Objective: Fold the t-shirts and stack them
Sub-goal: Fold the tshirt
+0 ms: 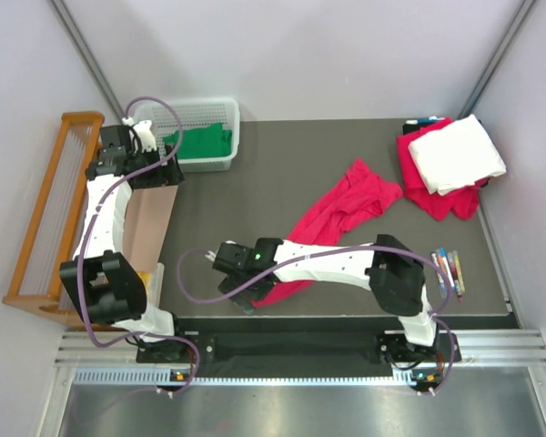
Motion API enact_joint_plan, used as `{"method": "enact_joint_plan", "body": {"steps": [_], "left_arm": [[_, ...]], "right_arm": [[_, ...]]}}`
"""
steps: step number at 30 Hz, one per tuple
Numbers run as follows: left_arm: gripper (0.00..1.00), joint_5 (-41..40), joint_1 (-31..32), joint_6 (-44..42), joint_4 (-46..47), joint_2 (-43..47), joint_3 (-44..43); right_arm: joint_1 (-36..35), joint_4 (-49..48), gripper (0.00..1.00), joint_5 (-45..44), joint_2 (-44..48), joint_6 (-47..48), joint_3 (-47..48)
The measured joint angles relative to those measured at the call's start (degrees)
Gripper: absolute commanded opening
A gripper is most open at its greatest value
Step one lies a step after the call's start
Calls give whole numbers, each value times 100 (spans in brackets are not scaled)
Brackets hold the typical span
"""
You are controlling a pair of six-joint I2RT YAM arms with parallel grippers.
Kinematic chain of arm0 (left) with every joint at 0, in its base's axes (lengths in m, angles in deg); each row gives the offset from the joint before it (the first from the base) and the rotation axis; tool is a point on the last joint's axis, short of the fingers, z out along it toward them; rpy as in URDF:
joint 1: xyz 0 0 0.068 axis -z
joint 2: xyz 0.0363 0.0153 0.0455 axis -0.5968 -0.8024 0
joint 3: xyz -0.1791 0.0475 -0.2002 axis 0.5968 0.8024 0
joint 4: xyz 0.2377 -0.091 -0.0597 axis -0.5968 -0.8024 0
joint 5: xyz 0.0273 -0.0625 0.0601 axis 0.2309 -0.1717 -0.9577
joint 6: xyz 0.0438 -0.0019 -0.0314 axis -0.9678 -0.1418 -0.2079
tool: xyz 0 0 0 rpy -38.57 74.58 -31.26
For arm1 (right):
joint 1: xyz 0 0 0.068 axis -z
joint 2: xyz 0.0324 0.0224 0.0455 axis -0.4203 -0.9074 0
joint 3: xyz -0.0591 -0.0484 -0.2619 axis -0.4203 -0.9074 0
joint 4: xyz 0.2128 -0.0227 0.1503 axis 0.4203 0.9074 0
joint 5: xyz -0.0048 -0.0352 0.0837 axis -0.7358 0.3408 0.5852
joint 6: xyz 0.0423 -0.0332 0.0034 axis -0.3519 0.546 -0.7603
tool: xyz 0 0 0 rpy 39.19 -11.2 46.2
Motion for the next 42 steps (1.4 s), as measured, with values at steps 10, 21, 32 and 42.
{"method": "enact_joint_plan", "body": {"steps": [10,21,32,42], "left_arm": [[92,-555,-223,61,92,24,55],[92,-599,-260,166,116,26,216],[92,-608,-262,15,170,26,435],[92,-621,-262,-26,181,26,439]], "right_arm": [[26,197,77,-549,-782,-20,581],[42,304,67,-894,-1620,-15,1460],[302,133,23,-837,-1644,-131,1370],[321,28,16,-470,-1436,-59,1121]]}}
